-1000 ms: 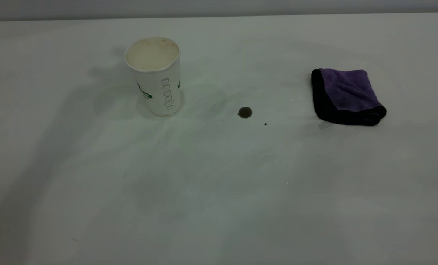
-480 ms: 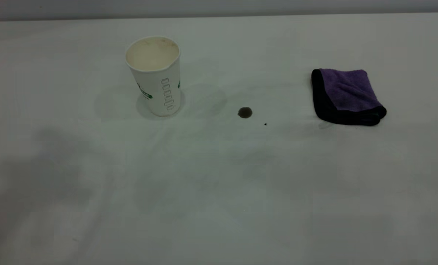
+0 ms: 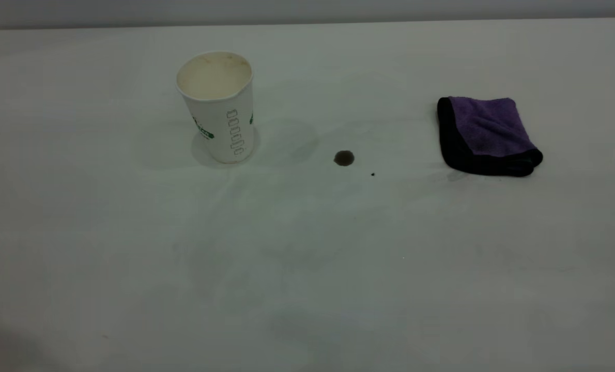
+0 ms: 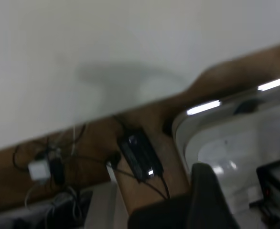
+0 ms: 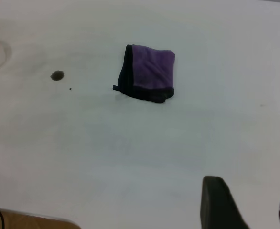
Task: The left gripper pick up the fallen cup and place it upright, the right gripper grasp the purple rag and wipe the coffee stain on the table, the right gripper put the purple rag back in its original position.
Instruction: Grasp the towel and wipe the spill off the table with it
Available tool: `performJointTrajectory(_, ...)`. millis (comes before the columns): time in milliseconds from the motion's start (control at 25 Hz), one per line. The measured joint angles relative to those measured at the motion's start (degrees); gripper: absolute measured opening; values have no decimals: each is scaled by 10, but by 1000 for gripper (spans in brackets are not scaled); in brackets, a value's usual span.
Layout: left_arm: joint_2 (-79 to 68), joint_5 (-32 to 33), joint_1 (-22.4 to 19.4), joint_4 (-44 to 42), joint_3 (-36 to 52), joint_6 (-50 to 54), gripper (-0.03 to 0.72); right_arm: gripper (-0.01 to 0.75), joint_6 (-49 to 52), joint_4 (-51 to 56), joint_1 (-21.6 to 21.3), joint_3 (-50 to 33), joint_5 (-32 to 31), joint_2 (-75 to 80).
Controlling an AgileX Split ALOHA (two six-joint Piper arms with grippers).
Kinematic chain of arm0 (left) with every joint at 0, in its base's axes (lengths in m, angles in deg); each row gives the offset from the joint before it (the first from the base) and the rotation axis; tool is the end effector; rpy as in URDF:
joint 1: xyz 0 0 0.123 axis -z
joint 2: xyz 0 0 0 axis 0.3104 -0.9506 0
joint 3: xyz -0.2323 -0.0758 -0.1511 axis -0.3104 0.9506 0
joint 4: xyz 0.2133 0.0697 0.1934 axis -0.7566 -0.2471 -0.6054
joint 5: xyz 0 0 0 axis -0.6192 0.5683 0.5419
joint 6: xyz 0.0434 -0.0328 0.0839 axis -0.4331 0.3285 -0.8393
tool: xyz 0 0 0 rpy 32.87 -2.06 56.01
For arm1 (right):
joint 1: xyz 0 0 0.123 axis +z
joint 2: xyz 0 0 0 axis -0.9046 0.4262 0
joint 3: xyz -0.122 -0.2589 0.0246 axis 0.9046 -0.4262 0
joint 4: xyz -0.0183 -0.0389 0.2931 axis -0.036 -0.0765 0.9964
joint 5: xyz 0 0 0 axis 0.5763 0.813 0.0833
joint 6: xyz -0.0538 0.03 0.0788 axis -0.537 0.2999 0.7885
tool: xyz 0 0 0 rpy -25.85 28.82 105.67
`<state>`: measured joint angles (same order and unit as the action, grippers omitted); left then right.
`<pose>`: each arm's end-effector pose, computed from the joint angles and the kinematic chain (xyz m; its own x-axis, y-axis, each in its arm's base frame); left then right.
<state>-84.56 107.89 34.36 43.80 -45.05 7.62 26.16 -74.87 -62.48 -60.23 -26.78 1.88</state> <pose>0.1514 -0.0456 0.2649 -0.8953 0.2675 -0.3562 0.2903 0.9569 -0.0113 0.0374 0.0096 0.2784 -0.5322 -0.0620 -0.8444 -0.1292 0.9916 0.0086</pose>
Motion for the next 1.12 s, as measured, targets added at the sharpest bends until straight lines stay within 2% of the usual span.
performJointTrajectory(240, 102, -29, 0, 0, 94, -8, 535, 346, 0, 0, 0, 0, 0, 0)
performJointTrajectory(680, 230, -37, -3, 0, 96, -13, 536, 346, 0, 0, 0, 0, 0, 0)
performJointTrajectory(760, 251, -37, -19, 2, 96, -13, 536, 346, 0, 0, 0, 0, 0, 0)
performJointTrajectory(960, 318, -35, -100, 2, 96, -13, 536, 346, 0, 0, 0, 0, 0, 0)
performJointTrajectory(1120, 380, -33, -146, 2, 96, -13, 536, 346, 0, 0, 0, 0, 0, 0)
